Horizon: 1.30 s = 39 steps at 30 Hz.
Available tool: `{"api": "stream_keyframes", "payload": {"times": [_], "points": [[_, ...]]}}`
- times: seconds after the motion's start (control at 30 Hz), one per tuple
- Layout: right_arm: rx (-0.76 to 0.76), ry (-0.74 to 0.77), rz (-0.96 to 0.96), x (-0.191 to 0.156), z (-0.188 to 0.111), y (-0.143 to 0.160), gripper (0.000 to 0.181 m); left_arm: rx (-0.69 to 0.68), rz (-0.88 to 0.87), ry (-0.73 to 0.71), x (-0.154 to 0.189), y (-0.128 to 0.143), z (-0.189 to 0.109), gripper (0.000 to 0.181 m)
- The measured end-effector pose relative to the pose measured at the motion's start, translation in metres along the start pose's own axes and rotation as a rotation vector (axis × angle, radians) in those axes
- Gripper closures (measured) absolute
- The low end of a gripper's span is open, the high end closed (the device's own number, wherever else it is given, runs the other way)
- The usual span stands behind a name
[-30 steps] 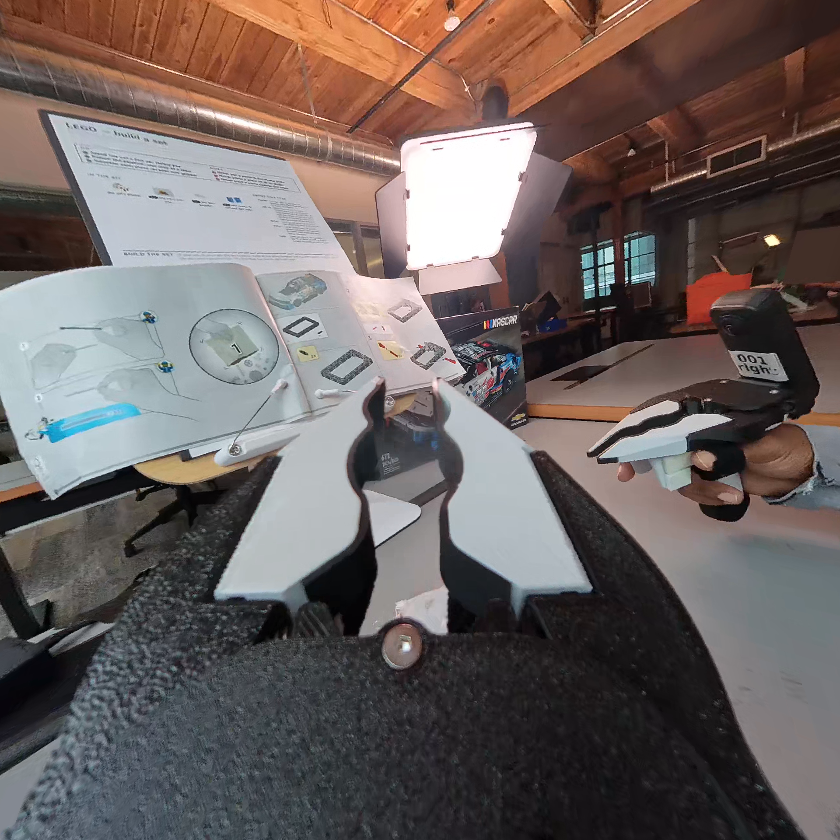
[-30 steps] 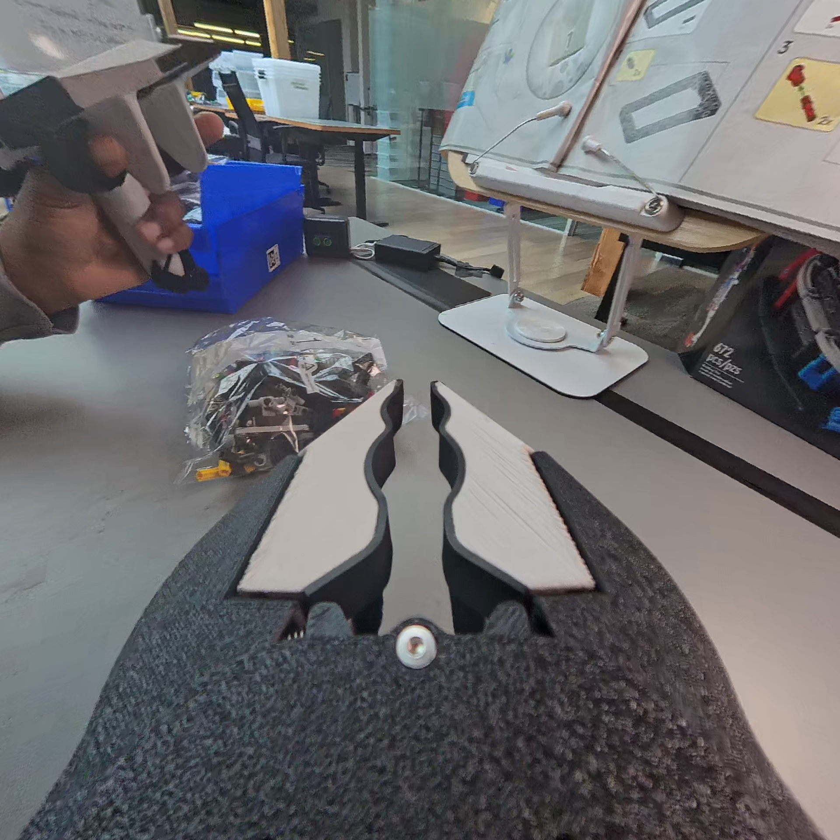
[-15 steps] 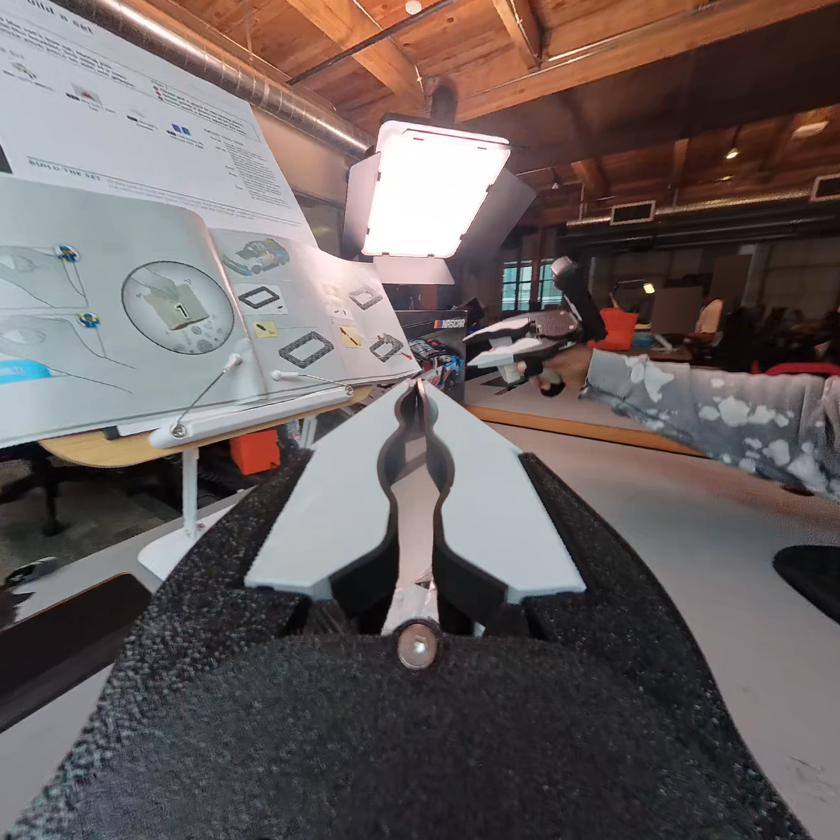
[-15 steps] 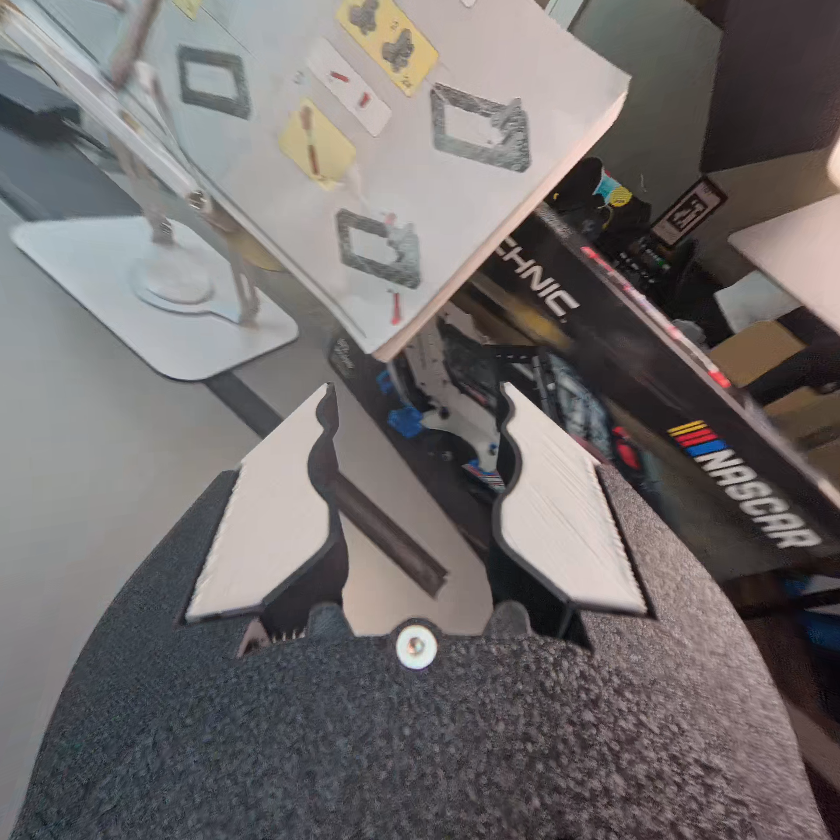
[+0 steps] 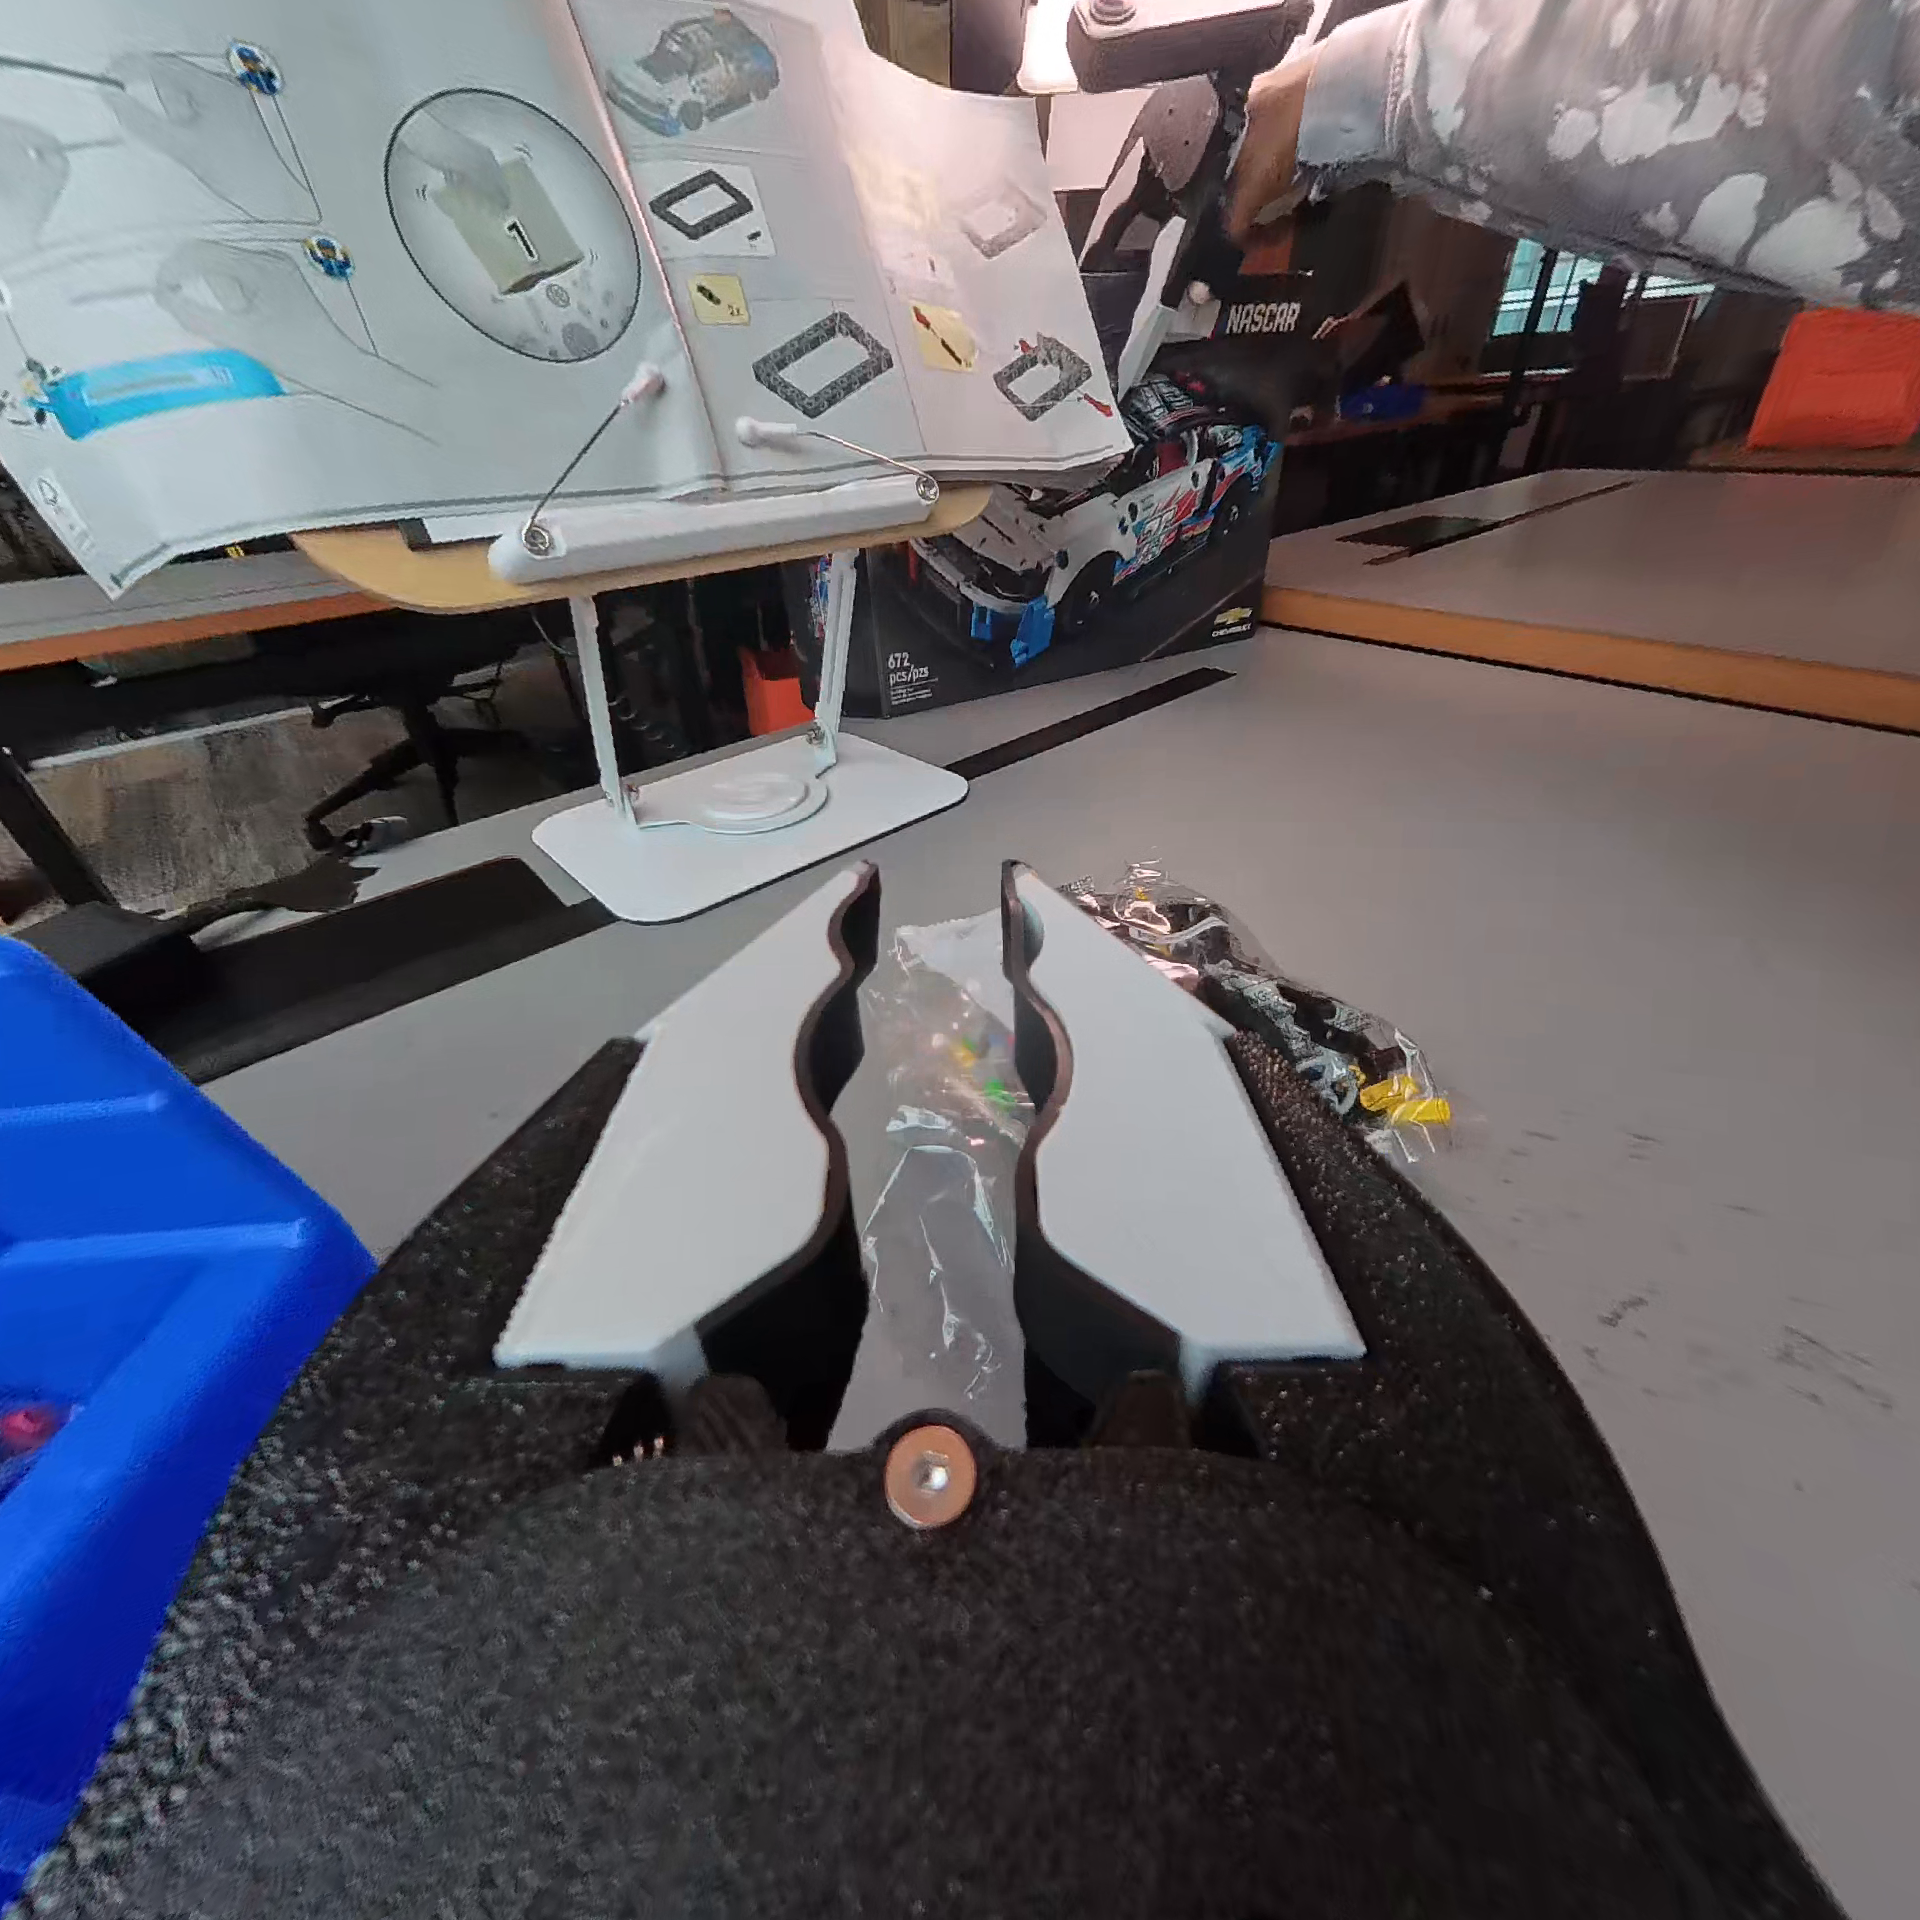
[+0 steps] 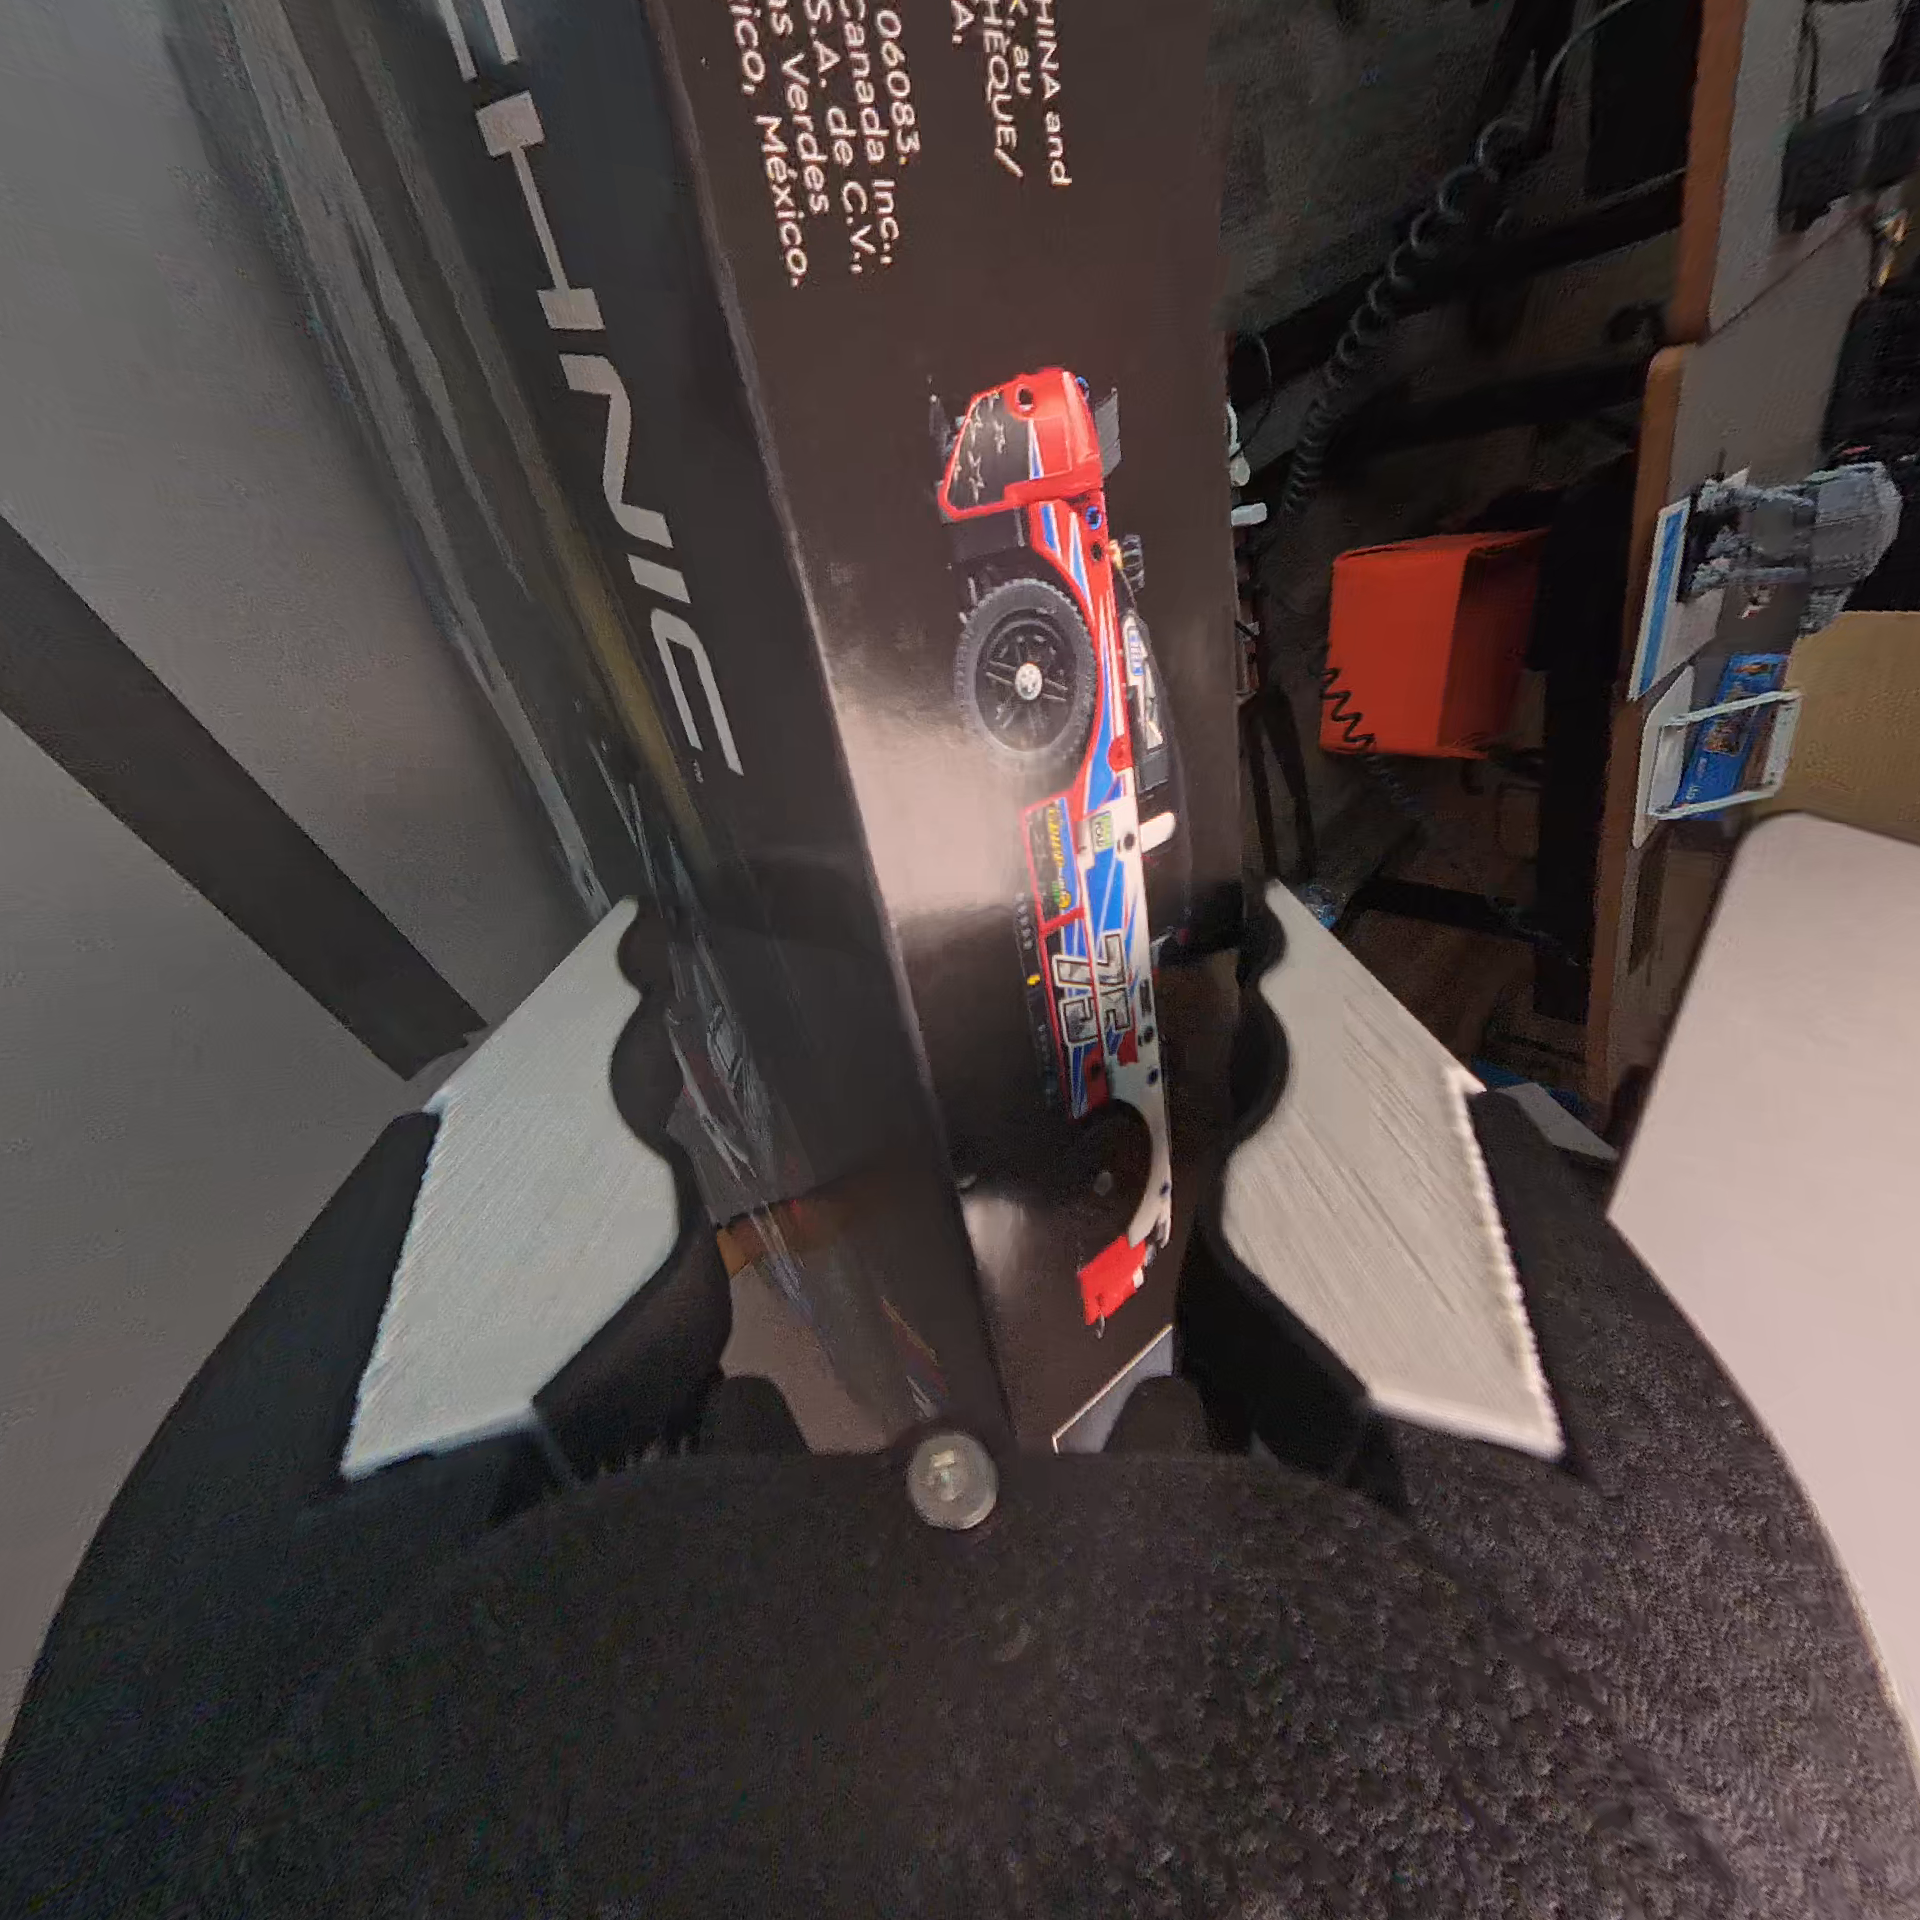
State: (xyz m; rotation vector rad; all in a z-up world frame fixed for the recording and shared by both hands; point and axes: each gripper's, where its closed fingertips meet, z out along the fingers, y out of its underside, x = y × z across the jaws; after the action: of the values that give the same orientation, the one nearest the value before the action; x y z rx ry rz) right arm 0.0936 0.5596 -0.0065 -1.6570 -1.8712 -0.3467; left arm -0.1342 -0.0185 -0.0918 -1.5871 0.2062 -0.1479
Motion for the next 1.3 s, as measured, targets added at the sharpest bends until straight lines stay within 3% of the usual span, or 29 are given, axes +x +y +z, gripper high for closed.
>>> {"api": "stream_keyframes", "payload": {"times": [0.1, 0.27, 0.33, 0.47, 0.5, 0.53, 0.7, 0.83, 1.0, 1.13, 1.3], "points": [[-0.032, -0.003, -0.002, -0.005, -0.011, 0.001, 0.082, 0.007, 0.007, 0.018, 0.001, -0.006, 0.002, 0.156], [-0.081, -0.051, -0.022, -0.046, -0.063, 0.019, 0.102, -0.017, 0.074, 0.069, 0.014, -0.005, 0.000, 0.156], [-0.108, -0.074, 0.018, -0.062, -0.080, 0.035, 0.103, -0.015, 0.084, 0.098, 0.020, -0.007, -0.002, 0.156], [-0.052, -0.151, 0.056, -0.091, -0.100, 0.032, 0.105, 0.000, 0.077, 0.147, 0.029, -0.013, -0.003, 0.156], [-0.070, -0.192, 0.061, -0.098, -0.101, 0.031, 0.106, 0.004, 0.075, 0.152, 0.031, -0.015, -0.003, 0.156], [-0.098, -0.175, 0.052, -0.097, -0.096, 0.031, 0.092, 0.008, 0.071, 0.156, 0.032, -0.016, -0.004, 0.156], [-0.313, -0.082, -0.049, -0.110, -0.049, 0.056, 0.071, 0.017, 0.074, 0.141, 0.034, -0.020, -0.010, 0.156], [-0.315, -0.073, -0.004, -0.114, -0.056, 0.057, 0.077, 0.036, 0.073, 0.120, 0.029, -0.026, -0.015, 0.156], [-0.372, -0.263, 0.219, -0.144, -0.113, 0.086, 0.074, 0.047, 0.016, 0.154, 0.031, -0.030, -0.015, 0.156], [-0.414, -0.501, 0.381, -0.199, -0.181, 0.126, 0.074, 0.062, -0.079, 0.241, 0.047, -0.031, -0.016, 0.156], [-0.311, -0.628, 0.416, -0.268, -0.262, 0.169, 0.075, 0.085, -0.124, 0.290, 0.057, -0.035, -0.015, 0.137]]}}
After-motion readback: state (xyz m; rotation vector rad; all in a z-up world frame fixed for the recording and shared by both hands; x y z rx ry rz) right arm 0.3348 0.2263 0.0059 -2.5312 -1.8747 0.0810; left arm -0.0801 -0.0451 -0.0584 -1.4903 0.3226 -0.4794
